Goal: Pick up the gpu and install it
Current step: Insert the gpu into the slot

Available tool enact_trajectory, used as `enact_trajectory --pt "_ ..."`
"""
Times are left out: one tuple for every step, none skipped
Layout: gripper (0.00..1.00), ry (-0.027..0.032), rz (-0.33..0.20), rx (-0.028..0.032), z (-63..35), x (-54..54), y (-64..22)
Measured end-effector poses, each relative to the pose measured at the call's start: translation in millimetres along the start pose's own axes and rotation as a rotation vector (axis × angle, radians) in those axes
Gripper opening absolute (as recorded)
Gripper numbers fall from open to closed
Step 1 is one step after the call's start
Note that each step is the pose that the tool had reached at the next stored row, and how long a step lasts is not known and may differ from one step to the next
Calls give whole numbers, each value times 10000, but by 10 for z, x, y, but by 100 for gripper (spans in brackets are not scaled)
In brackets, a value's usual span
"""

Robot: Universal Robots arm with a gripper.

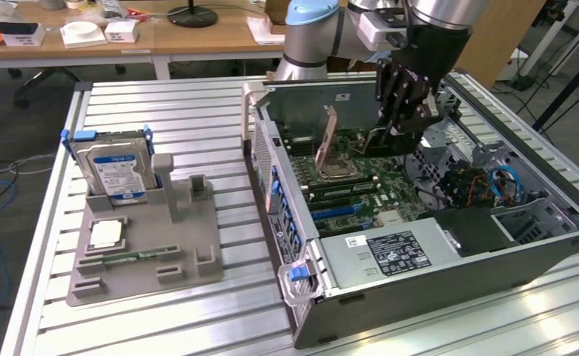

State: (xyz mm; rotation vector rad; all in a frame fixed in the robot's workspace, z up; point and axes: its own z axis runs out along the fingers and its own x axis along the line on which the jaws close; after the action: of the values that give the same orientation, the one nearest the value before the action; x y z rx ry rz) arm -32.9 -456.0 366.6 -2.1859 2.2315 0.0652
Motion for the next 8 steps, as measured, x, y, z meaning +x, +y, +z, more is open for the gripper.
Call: enact_trajectory --pt "26 0 3 1 10 4 0" --pt "26 0 6 1 20 7 0" --pt "26 1 8 0 31 12 -1" --pt "26 0 11 1 42 17 -1" --pt "26 0 14 1 55 22 -1" --pt "26 0 15 2 67 28 -2" --pt "26 1 16 1 78 36 -3" --pt "26 0 18 3 90 43 -2"
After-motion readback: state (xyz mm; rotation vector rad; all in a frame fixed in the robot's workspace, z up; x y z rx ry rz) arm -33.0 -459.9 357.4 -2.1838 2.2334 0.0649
